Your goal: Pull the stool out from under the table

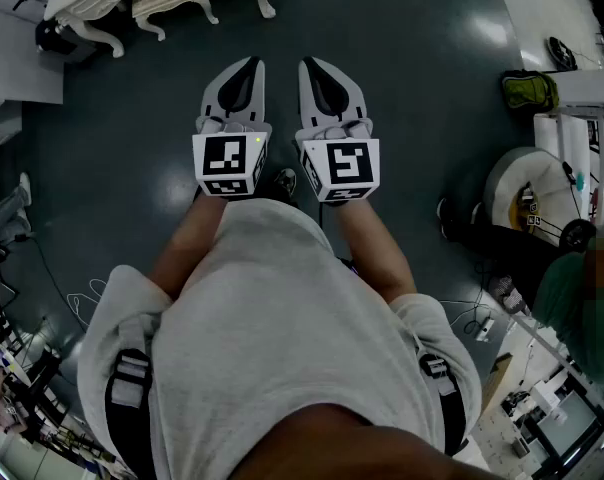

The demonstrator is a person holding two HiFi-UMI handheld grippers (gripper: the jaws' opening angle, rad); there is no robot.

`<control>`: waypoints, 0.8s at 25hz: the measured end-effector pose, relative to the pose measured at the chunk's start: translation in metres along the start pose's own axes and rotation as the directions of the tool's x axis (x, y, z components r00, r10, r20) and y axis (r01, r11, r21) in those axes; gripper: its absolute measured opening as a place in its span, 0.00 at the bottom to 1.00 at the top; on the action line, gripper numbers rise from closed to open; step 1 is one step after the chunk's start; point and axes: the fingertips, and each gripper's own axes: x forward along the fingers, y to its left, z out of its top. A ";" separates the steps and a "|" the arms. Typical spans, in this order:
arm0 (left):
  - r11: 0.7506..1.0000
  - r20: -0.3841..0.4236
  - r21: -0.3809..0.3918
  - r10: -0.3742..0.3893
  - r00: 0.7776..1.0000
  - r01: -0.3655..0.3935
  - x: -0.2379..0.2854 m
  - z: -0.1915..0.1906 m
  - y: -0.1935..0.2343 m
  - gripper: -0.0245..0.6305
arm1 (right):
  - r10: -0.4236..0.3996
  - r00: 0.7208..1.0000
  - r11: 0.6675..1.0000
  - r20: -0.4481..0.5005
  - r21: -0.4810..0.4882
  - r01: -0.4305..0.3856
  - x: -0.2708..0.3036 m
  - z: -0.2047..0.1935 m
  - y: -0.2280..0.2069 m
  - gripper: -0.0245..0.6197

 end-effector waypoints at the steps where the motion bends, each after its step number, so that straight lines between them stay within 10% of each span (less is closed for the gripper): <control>1: 1.000 0.004 0.000 -0.001 1.000 0.001 0.003 0.000 0.005 0.05 | 0.003 1.000 1.000 -0.003 -0.001 -0.003 0.006 -0.001 0.002 0.06; 20: 0.998 -0.008 0.056 -0.016 1.000 0.017 0.100 -0.006 0.177 0.05 | 0.064 0.995 0.998 -0.076 -0.024 -0.066 0.216 -0.014 0.050 0.06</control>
